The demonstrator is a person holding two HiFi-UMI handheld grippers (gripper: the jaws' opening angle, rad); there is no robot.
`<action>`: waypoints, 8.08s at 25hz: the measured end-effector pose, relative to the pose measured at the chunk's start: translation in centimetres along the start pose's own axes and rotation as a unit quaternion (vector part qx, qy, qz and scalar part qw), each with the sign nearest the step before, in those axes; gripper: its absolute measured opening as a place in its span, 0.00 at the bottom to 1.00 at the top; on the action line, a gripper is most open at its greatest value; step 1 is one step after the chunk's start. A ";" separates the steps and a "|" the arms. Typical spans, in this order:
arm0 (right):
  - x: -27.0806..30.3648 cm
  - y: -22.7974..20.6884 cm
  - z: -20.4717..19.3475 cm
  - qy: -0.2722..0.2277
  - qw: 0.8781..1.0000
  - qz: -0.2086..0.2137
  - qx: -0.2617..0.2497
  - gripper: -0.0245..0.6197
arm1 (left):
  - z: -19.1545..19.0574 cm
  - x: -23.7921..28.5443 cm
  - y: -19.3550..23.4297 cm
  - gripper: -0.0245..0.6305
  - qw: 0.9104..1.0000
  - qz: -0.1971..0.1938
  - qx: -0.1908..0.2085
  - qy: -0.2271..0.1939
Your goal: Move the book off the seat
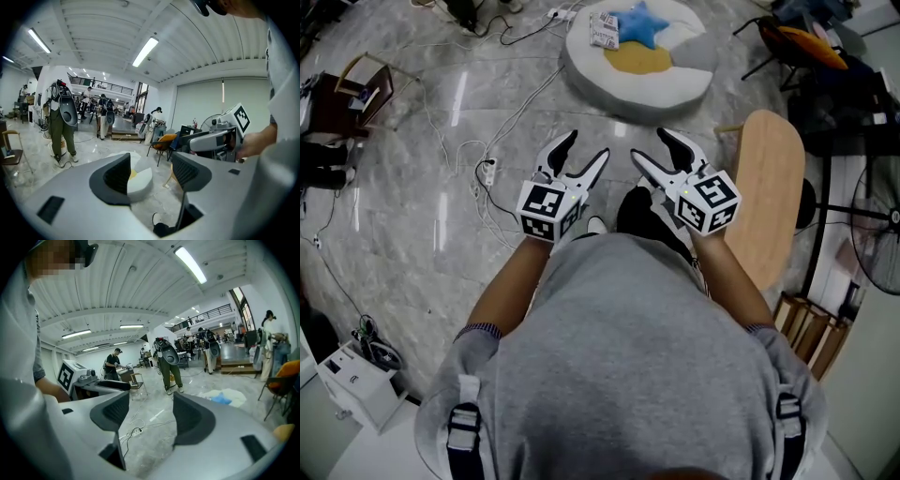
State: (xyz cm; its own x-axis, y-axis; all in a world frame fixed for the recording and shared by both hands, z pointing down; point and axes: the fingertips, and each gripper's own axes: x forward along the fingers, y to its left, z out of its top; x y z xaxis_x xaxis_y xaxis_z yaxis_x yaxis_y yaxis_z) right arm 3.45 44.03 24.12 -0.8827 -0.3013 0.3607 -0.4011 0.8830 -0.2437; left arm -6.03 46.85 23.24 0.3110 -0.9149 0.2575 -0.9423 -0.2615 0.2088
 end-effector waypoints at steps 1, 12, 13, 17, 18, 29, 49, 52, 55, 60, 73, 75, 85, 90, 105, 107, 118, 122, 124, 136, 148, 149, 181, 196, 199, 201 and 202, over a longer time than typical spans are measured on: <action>0.4 -0.6 0.2 0.000 1.000 0.003 0.000 0.52 | 0.2 0.7 0.4 0.50 1.000 0.002 0.000 0.000; 5.2 -10.7 5.2 0.000 0.999 0.038 0.002 0.53 | 4.5 11.4 4.2 0.50 1.000 0.026 0.000 0.009; 5.5 -12.0 5.6 0.000 0.999 0.041 0.001 0.54 | 5.0 12.6 4.3 0.50 1.000 0.029 -0.001 0.009; 6.4 -16.8 7.0 0.001 0.999 0.051 0.003 0.54 | 6.7 17.4 4.9 0.50 0.999 0.041 -0.002 0.011; 6.7 -17.9 7.3 0.001 0.999 0.054 0.003 0.54 | 7.0 18.5 5.0 0.50 0.999 0.043 -0.003 0.011; 9.2 -26.0 9.3 0.005 0.997 0.073 0.006 0.56 | 8.9 26.5 6.5 0.50 0.998 0.064 -0.005 0.018; 25.8 -35.7 17.3 0.023 0.999 0.014 0.020 0.58 | 14.2 39.9 23.4 0.50 0.999 -0.017 -0.019 0.031; 29.7 -37.1 19.0 0.026 0.999 -0.001 0.026 0.58 | 15.3 41.5 27.6 0.50 0.999 -0.028 -0.021 0.039; 33.7 -38.2 20.4 0.029 0.999 -0.015 0.031 0.58 | 16.0 43.1 31.7 0.50 0.998 -0.036 -0.026 0.045; 38.3 -40.6 20.3 0.040 0.998 -0.034 0.042 0.58 | 15.1 46.0 36.5 0.50 0.996 -0.048 -0.035 0.063; 47.8 -50.4 16.8 0.058 0.994 -0.060 0.077 0.58 | 9.3 55.1 45.2 0.50 0.988 -0.021 -0.094 0.117; 49.0 -52.3 15.2 0.062 0.992 -0.059 0.089 0.58 | 7.5 56.6 46.0 0.50 0.987 -0.010 -0.100 0.128; 54.6 -59.6 3.7 0.092 0.981 -0.048 0.161 0.58 | -4.3 63.6 49.2 0.50 0.975 0.018 -0.123 0.185; 57.3 -62.0 -2.7 0.110 0.973 -0.043 0.200 0.58 | -10.9 66.2 51.2 0.50 0.968 0.038 -0.130 0.211; 64.0 -66.5 -20.0 0.180 0.944 -0.037 0.272 0.60 | -28.7 71.4 54.8 0.50 0.940 0.059 -0.158 0.296; 64.7 -66.6 -21.9 0.187 0.940 -0.036 0.282 0.60 | -31.1 72.1 55.0 0.50 0.935 0.057 -0.156 0.313; 67.2 -68.9 -31.7 0.206 0.917 -0.039 0.340 0.65 | -40.4 73.6 56.1 0.51 0.911 0.077 -0.155 0.374; 68.3 -70.0 -35.2 0.218 0.911 -0.036 0.348 0.69 | -42.7 74.0 57.2 0.52 0.907 0.089 -0.155 0.382; 68.8 -70.2 -36.3 0.220 0.910 -0.032 0.349 0.69 | -43.9 74.0 57.6 0.52 0.903 0.098 -0.159 0.386; 72.2 -71.6 -41.1 0.191 0.896 -0.003 0.402 0.72 | -48.9 75.1 57.3 0.52 0.896 0.107 -0.177 0.394; 73.9 -69.9 -41.3 0.185 0.895 0.025 0.406 0.70 | -48.9 75.5 57.7 0.53 0.896 0.093 -0.194 0.388; 73.5 -69.6 -41.0 0.186 0.896 0.022 0.403 0.70 | -48.5 75.2 57.6 0.53 0.896 0.092 -0.200 0.386; 47.0 -58.7 1.3 0.011 0.968 -0.168 0.188 0.69 | -4.4 63.8 40.3 0.53 0.973 -0.060 -0.108 0.193; 32.9 -50.2 16.2 -0.125 0.944 -0.280 0.124 0.69 | 13.2 55.9 29.9 0.53 0.979 -0.192 0.023 0.070; 31.0 -49.3 17.7 -0.154 0.934 -0.304 0.105 0.69 | 15.4 55.2 28.3 0.53 0.972 -0.226 0.050 0.041; 27.9 -48.9 18.6 -0.172 0.927 -0.322 0.088 0.69 | 16.8 54.8 25.5 0.53 0.966 -0.249 0.067 0.027; 26.2 -48.6 19.0 -0.177 0.922 -0.334 0.079 0.69 | 17.5 54.6 23.9 0.53 0.962 -0.260 0.075 0.022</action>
State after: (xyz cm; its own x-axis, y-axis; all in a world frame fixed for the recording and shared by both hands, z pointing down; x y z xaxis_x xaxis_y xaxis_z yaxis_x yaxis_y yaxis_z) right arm -4.80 -13.66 28.28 -0.4383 -0.8829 0.1683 -0.8908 0.4018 -0.2122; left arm -13.78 -14.72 25.82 0.7471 -0.6352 0.1960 -0.6642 -0.7252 0.1817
